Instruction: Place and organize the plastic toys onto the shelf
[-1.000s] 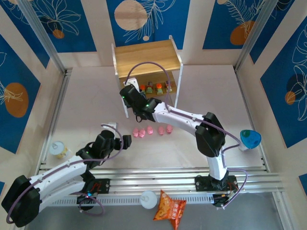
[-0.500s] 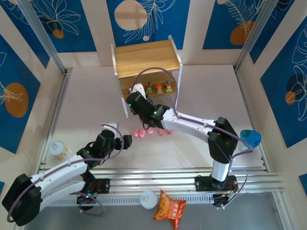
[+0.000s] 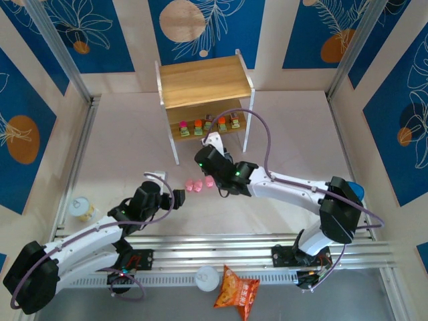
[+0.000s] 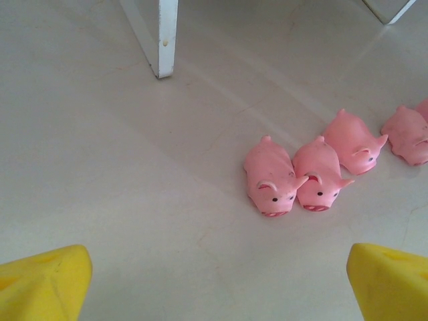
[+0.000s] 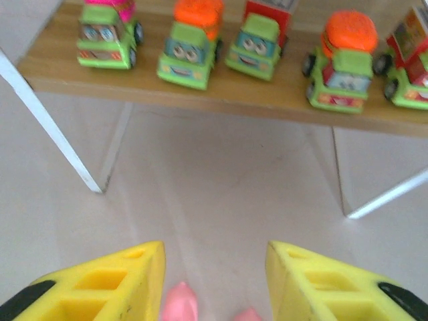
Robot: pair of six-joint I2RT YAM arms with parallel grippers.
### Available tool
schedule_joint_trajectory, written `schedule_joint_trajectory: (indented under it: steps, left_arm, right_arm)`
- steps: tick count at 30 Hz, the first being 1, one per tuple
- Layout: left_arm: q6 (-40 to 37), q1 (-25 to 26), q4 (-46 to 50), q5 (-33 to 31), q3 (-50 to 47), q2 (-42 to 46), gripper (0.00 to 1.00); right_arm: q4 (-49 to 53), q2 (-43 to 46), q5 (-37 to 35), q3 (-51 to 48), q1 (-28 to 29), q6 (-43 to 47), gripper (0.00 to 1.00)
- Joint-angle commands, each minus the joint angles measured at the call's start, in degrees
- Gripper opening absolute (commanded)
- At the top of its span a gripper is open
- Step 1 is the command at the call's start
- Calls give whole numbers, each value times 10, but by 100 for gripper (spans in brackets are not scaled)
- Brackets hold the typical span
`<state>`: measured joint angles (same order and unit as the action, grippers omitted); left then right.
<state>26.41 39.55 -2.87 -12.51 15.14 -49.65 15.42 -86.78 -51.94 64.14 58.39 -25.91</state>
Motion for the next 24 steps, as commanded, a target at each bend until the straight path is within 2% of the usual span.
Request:
schedule_joint_trajectory:
  steps: [1, 8, 18, 24]
  left_arm:
    - [-12, 6, 5, -11, 9, 6, 97]
    - [-30, 15, 15, -22, 65, -20, 97]
    - [-47, 16, -108, 15, 147, -229, 96]
    - [-53, 21, -157, 17, 115, -236, 96]
  right_arm:
    - [14, 38, -17, -32, -2, -33, 45]
    - [26, 82, -16, -89, -8, -54, 49]
    - [46, 94, -8, -141, -23, -102, 55]
    - [59, 105, 22, -183, -54, -131, 59]
